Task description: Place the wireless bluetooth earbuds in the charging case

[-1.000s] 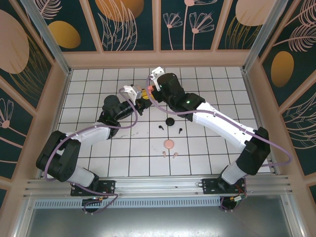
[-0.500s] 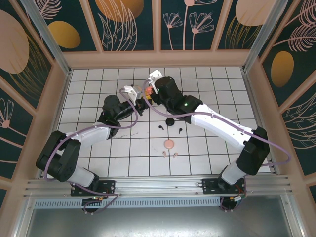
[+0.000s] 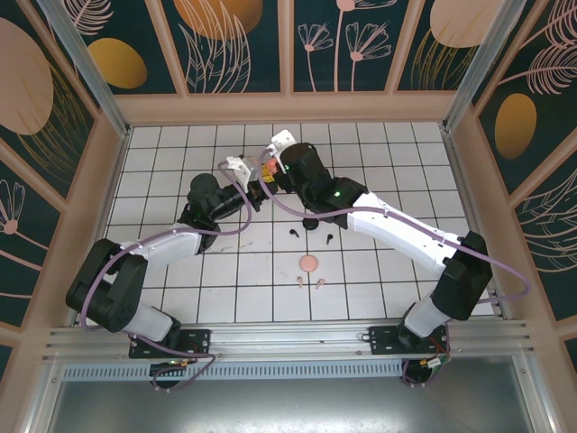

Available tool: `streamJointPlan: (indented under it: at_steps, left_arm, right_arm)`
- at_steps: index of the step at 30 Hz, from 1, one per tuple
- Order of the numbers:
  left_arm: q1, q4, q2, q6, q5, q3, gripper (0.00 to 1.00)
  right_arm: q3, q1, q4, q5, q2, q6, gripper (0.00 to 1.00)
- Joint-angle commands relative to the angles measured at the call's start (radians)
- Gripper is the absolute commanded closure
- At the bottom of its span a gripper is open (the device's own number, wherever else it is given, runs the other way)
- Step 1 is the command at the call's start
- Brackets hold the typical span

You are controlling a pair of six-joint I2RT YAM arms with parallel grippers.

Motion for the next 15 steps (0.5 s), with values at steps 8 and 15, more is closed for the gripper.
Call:
streamJointPlan:
  at_steps: [8,15]
  left_arm:
    - [-0.005,0.091,-0.014,-0.007,0.023,0.024,1.00]
    - [-0.005,0.088,-0.012,-0.008,0.017,0.024,1.00]
  right_arm:
    - [-0.005,0.038,-0.034,-0.009,0.026,-0.026,0.76]
    - [-0.009,0.039,-0.044,0.011,0.014,-0.019,0.72]
